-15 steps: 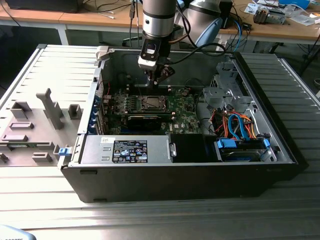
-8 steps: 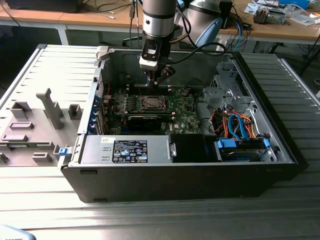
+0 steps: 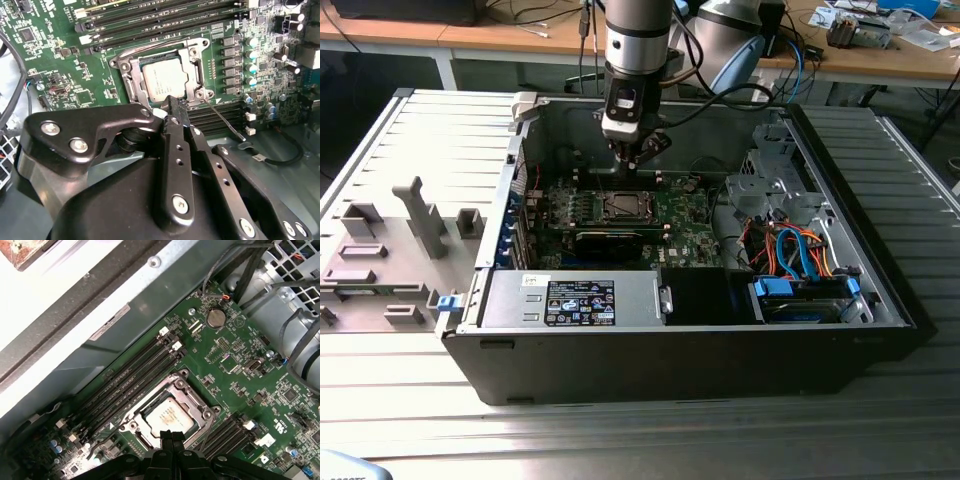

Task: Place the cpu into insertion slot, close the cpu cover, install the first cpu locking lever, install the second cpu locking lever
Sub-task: 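Install the first cpu locking lever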

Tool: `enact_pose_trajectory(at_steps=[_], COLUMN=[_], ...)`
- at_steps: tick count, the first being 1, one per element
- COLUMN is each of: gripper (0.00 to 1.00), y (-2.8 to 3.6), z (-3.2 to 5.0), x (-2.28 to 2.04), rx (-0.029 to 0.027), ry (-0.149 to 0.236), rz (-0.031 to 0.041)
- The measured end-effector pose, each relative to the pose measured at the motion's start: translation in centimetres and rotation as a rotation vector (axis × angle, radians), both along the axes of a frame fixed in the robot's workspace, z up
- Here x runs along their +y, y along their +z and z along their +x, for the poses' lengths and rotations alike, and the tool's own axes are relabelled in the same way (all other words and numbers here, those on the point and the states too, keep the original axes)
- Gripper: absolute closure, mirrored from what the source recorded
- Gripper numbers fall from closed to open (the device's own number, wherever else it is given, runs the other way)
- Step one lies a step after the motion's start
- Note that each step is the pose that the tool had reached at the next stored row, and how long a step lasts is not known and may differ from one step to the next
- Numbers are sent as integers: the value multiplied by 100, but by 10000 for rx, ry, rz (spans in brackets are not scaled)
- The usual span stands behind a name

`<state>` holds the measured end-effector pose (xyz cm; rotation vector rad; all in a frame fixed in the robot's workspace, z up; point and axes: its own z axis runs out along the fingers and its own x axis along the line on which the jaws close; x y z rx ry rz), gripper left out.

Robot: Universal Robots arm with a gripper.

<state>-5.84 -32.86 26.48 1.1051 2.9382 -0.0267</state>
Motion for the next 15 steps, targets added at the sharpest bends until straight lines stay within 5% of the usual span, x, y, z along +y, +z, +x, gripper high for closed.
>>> enact_pose_trajectory(at_steps=[15], gripper=[89], y=[0], z=[0], x=[0], rx=[0], ry=[672], rz=[1])
